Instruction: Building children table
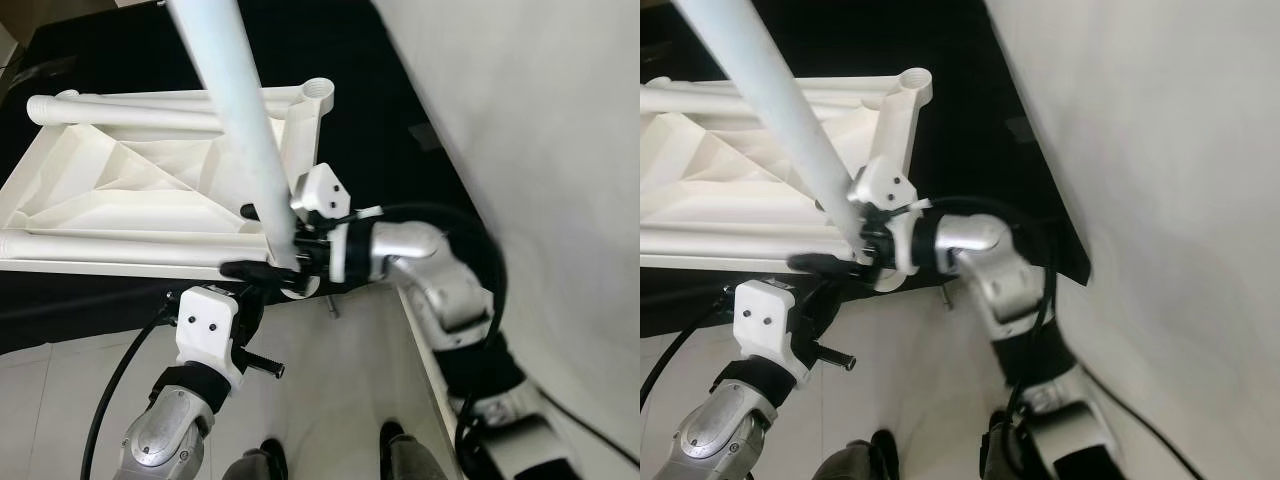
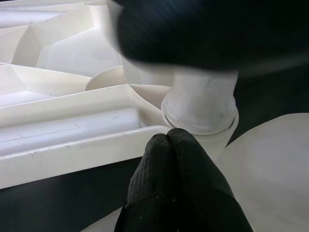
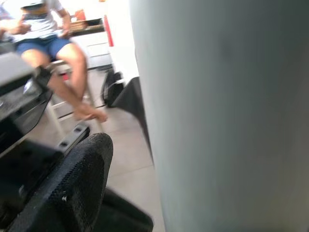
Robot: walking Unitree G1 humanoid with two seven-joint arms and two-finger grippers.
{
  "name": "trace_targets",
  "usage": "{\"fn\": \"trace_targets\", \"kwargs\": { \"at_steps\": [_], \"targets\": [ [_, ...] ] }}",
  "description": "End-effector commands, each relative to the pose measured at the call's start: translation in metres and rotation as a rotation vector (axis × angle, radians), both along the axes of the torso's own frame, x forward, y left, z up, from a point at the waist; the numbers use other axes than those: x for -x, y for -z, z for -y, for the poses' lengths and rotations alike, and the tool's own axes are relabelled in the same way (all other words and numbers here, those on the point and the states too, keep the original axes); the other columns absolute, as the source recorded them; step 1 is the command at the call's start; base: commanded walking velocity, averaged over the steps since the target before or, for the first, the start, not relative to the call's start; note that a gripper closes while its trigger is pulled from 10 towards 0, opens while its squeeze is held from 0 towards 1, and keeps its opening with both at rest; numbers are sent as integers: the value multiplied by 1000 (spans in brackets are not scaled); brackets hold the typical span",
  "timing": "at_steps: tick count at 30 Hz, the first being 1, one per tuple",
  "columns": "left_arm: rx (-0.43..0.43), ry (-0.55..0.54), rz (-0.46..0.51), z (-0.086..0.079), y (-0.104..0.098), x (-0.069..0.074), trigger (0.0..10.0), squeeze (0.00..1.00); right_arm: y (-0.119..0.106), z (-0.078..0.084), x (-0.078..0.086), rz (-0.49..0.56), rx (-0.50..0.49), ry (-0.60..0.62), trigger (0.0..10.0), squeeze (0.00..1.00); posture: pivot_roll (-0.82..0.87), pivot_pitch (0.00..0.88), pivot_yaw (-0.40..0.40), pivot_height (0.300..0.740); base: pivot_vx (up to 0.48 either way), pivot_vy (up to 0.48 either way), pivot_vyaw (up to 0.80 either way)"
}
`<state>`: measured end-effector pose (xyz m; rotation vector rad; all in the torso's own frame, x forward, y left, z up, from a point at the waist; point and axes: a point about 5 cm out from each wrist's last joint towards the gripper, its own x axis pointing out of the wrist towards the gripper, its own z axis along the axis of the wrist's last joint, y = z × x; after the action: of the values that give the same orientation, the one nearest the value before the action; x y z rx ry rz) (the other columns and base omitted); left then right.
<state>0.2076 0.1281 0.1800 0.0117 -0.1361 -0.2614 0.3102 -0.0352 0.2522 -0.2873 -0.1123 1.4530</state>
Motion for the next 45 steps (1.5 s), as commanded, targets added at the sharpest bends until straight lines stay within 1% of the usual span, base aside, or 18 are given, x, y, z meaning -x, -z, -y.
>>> {"fn": "trace_targets", "kwargs": {
  "at_steps": [1, 6, 8, 10, 11, 13, 19, 23, 26, 27, 28, 29, 31, 38, 39, 41, 42, 45],
  "targets": [
    [-18, -8, -23, -3, 3, 3, 10000, 0, 8, -9, 5, -18, 31, -86, 10000, 0, 71, 325, 102, 740, 0, 0, 0],
    [-20, -12, -24, -4, 4, 4, 10000, 0, 8, -11, -3, 20, 83, -90, 9725, 0, 70, 325, 105, 740, 0, 0, 0],
    [-20, -15, -24, -3, 4, 3, 10000, 0, 8, -13, -6, 24, 107, -106, 3843, 0, 69, 327, 102, 740, 0, 0, 0],
    [-20, -16, -23, -3, 4, 3, 10000, 0, 9, -13, -6, 28, 119, -109, 3843, 0, 69, 327, 102, 740, 0, 0, 0],
    [-19, -16, -23, -3, 4, 3, 10000, 0, 10, -11, -7, 29, 128, -106, 78, 0, 68, 327, 102, 740, 0, 0, 0],
    [-17, -16, -24, -3, 4, 3, 10000, 0, 10, -9, -8, 25, 134, -106, 0, 0, 64, 327, 101, 740, 0, 0, 0],
    [-13, -14, -23, -2, 3, 3, 10000, 0, 10, -2, -14, 18, 127, -90, 0, 0, 54, 329, 102, 740, 0, 0, 0],
    [-11, -21, -19, -2, 3, 2, 10000, 0, 14, 5, -19, -14, 81, 41, 0, 0, 49, 332, 97, 740, 0, 0, 0],
    [-10, -25, -17, -3, 3, 2, 10000, 0, 23, 11, -22, -34, 62, 256, 0, 0, 46, 336, 97, 740, 0, 0, 0],
    [-10, -25, -17, -4, 2, 2, 10000, 0, 28, 13, -23, -28, 50, 447, 0, 0, 45, 337, 98, 740, 0, 0, 0],
    [-10, -25, -17, -5, 2, 2, 10000, 0, 31, 19, -24, -93, -66, 785, 0, 0, 27, 342, 106, 740, 0, 0, 0],
    [-10, -25, -17, -5, 2, 2, 10000, 0, 31, 19, -24, -93, -66, 785, 0, 0, 27, 342, 106, 740, 0, 0, 0],
    [-8, -20, -16, -5, 1, 0, 10000, 0, 47, 10, 2, -130, -116, 988, 0, 0, 30, 344, 115, 740, 0, 0, 0],
    [-10, -15, -18, -4, 2, -1, 10000, 0, 50, -12, 4, -139, -134, 933, 0, 0, 30, 329, 105, 740, 0, 0, 0],
    [-10, -16, -18, -4, 3, -1, 10000, 0, 47, -16, 2, -134, -147, 901, 3647, 0, 30, 328, 103, 740, 0, 0, 0],
    [-9, -17, -18, -4, 3, 0, 10000, 0, 44, -18, 0, -132, -155, 880, 3647, 0, 30, 328, 103, 740, 0, 0, 0],
    [-10, -19, -17, -4, 3, 0, 10000, 0, 35, -24, -2, -133, -207, 796, 10000, 0, 31, 323, 103, 740, 0, 0, 0],
    [-10, -22, -17, -4, 3, 0, 10000, 0, 26, -30, -2, -127, -244, 708, 10000, 63, 32, 327, 104, 740, 0, 0, 0]
  ]
}}
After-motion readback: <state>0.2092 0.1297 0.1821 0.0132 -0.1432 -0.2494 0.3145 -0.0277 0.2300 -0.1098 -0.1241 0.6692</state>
